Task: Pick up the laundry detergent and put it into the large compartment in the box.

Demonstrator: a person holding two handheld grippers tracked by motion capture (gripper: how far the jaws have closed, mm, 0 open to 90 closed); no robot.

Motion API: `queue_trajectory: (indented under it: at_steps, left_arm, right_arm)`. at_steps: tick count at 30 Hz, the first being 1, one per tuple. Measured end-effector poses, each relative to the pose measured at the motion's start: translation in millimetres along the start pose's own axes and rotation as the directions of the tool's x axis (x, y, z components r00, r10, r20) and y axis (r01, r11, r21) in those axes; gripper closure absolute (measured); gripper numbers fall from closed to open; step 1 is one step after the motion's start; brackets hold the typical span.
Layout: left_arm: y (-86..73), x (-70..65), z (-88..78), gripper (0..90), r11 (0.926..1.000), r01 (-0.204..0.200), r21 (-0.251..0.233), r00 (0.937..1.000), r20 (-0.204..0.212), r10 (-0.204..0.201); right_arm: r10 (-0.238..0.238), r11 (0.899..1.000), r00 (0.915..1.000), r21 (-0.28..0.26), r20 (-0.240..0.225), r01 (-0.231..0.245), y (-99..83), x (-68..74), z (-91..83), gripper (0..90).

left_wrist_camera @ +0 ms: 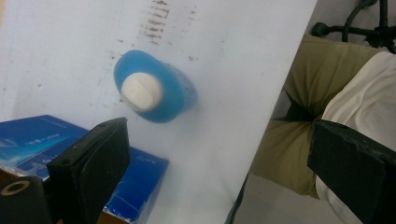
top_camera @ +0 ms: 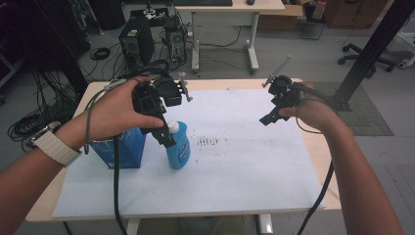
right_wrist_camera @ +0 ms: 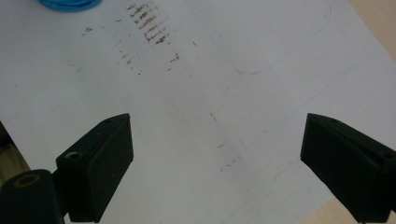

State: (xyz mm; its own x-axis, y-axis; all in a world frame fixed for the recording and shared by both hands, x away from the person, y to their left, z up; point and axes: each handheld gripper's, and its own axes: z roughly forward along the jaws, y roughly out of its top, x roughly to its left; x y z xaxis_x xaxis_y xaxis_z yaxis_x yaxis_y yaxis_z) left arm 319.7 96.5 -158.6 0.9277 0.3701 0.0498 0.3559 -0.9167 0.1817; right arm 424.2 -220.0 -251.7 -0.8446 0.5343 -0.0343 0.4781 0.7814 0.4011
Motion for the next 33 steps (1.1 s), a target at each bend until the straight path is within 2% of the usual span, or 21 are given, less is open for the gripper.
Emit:
queue_trajectory:
  at_steps: [1,3,7,10,11,12,16,17,21,22,23,24,26,27,28,32,33]
  left_arm:
    - [0.4,1.6,-1.8,6.5,0.9998,0.021,-0.005,0.9998,-0.003,-0.021]
    - [0.8,2.5,-2.4,6.5,0.9996,0.029,-0.005,0.9996,-0.005,-0.029]
    - [2.1,5.6,-5.6,6.7,0.9965,0.084,-0.004,0.9961,-0.026,-0.084]
    - [2.8,8.6,-8.5,6.7,0.9923,0.124,-0.01,0.9916,-0.035,-0.124]
    - [2.8,11.1,-10.1,7.0,0.988,0.154,-0.01,0.9871,-0.043,-0.154]
    - [2.8,11.1,-10.1,7.0,0.988,0.154,-0.01,0.9871,-0.043,-0.154]
    - [2.9,15.9,-13.7,7.9,0.9806,0.196,-0.012,0.9794,-0.049,-0.196]
    - [2.9,15.9,-13.7,7.9,0.9806,0.196,-0.012,0.9794,-0.049,-0.196]
    - [4.0,18.3,-14.9,7.9,0.9712,0.238,-0.006,0.97,-0.048,-0.238]
    - [4.0,18.3,-14.9,7.9,0.9712,0.238,-0.006,0.97,-0.048,-0.238]
    - [4.3,19.1,-15.3,7.9,0.9666,0.256,-0.005,0.9656,-0.044,-0.256]
    - [4.3,19.1,-15.3,7.9,0.9666,0.256,-0.005,0.9656,-0.044,-0.256]
    - [4.2,20.9,-16.0,7.9,0.9607,0.278,-0.005,0.9602,-0.032,-0.278]
    - [4.1,23.0,-16.5,7.7,0.9547,0.298,-0.006,0.954,-0.035,-0.298]
    - [4.1,23.0,-16.5,7.7,0.9547,0.298,-0.006,0.954,-0.035,-0.298]
    - [4.2,27.8,-16.4,7.7,0.9414,0.337,-0.007,0.9406,-0.04,-0.337]
    - [4.4,28.7,-16.2,7.7,0.9398,0.342,-0.008,0.9389,-0.041,-0.342]
  right_arm:
    - [0.0,1.0,1.0,-0.001,-0.001,0.0,0.1,0.3,0.3,9.6]
    - [-0.001,1.0,1.0,0.002,-0.002,0.001,0.2,0.4,0.5,9.6]
    - [-0.001,1.0,1.0,0.003,-0.002,0.001,0.4,0.8,0.5,9.6]
    - [0.0,1.0,1.0,0.003,0.0,0.0,0.4,0.7,0.1,9.6]
    - [0.003,1.0,1.0,0.002,-0.002,-0.003,0.2,1.0,-0.2,9.6]
    - [0.003,1.0,1.0,0.002,-0.002,-0.003,0.2,1.0,-0.2,9.6]
    - [0.001,1.0,1.0,0.003,0.0,-0.001,-0.3,1.6,-1.1,9.6]
    - [0.002,1.0,1.0,0.002,0.001,-0.002,-0.2,1.8,-1.3,9.6]
    - [0.001,1.0,1.0,0.0,-0.001,-0.001,0.3,2.6,-1.2,9.6]
    - [0.001,1.0,1.0,0.0,-0.001,-0.001,0.3,2.6,-1.2,9.6]
    - [-0.001,1.0,1.0,0.002,-0.001,0.001,0.9,2.8,-1.0,9.6]
    - [-0.001,1.0,1.0,0.002,-0.001,0.001,0.9,2.8,-1.0,9.6]
    - [-0.002,1.0,1.0,0.002,-0.003,0.002,1.7,3.3,-0.6,9.6]
    - [-0.005,1.0,1.0,0.002,-0.005,0.005,2.1,3.5,0.0,9.6]
    - [-0.005,1.0,1.0,0.004,-0.005,0.005,2.4,3.6,0.2,9.6]
    - [-0.007,1.0,1.0,0.005,-0.006,0.007,3.0,3.7,0.9,9.6]
    - [-0.007,1.0,1.0,0.006,-0.006,0.007,3.2,3.8,0.8,9.6]
